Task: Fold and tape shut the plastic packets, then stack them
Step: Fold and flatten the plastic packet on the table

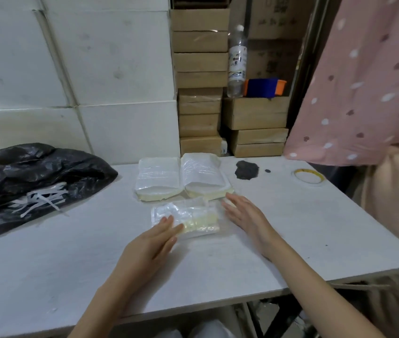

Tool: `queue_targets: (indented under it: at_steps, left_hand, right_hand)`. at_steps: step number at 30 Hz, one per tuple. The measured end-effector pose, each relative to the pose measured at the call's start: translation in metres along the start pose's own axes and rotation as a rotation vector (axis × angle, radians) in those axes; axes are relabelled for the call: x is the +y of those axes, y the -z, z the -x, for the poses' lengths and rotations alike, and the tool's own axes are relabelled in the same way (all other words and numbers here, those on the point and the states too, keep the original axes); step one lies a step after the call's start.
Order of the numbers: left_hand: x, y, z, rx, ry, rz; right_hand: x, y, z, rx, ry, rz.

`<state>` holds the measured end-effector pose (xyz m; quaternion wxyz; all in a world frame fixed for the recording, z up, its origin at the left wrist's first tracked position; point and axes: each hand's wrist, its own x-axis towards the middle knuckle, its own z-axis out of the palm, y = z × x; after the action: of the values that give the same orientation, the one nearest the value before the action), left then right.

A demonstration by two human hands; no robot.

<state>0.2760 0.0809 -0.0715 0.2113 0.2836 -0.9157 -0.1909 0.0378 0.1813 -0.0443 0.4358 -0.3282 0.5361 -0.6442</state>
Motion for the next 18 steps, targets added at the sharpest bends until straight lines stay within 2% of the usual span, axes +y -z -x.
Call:
queue_targets:
  at_steps: [4, 7, 11, 14, 18]
  left_hand:
    - [0.002, -0.002, -0.002, 0.079, -0.023, -0.07]
    - [0.001, 0.0, -0.004, 0.091, -0.011, -0.093]
    - [0.003, 0.004, -0.006, 0.081, 0.023, -0.097]
    - [0.016, 0.007, -0.006, 0.102, 0.043, -0.031]
    - [0.037, 0.008, -0.006, 0.161, 0.063, -0.008]
  right_hand:
    - [-0.01, 0.059, -0.015, 0.435, 0.245, 0.446]
    - [-0.022, 0.12, -0.037, 0.603, 0.235, 0.899]
    - [-0.03, 0.177, -0.065, 0.617, 0.065, 1.329]
    - [-0.032, 0.188, -0.076, 0.619, -0.004, 1.466]
    - [-0.033, 0.186, -0.082, 0.643, 0.004, 1.559]
